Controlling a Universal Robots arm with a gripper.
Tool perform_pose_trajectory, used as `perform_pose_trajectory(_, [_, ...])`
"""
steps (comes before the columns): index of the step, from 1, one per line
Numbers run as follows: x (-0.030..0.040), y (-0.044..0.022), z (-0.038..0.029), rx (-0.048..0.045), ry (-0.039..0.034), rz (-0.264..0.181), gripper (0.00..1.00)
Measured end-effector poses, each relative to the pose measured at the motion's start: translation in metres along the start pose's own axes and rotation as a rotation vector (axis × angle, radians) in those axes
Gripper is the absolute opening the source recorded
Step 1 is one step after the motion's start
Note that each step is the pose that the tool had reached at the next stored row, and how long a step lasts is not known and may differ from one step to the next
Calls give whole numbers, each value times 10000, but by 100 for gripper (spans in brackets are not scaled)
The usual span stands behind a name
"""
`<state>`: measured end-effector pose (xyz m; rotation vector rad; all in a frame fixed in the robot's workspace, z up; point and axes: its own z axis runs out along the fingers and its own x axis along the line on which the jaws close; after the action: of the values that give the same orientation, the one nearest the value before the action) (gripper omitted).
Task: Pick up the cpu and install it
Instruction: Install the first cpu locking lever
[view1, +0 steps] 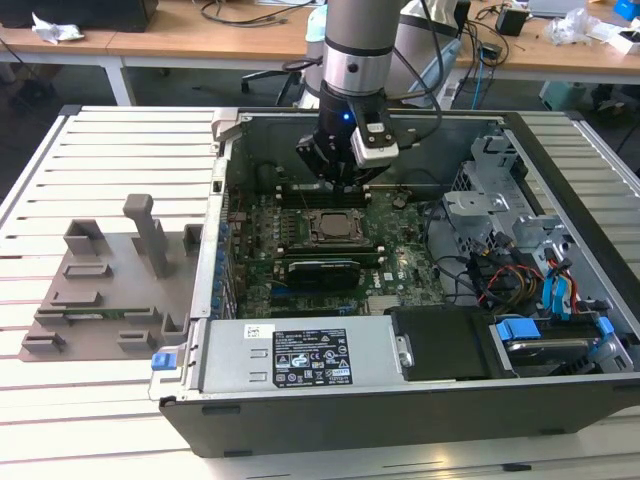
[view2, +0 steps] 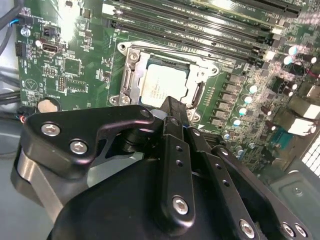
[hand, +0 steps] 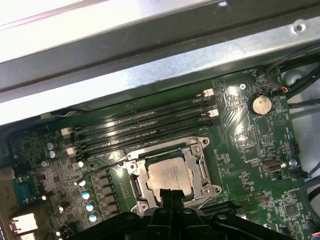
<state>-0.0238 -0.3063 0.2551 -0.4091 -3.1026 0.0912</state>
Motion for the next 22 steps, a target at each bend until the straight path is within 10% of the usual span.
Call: perform_pose_trajectory(22, [0, 0, 0, 6, -126, -2114, 11])
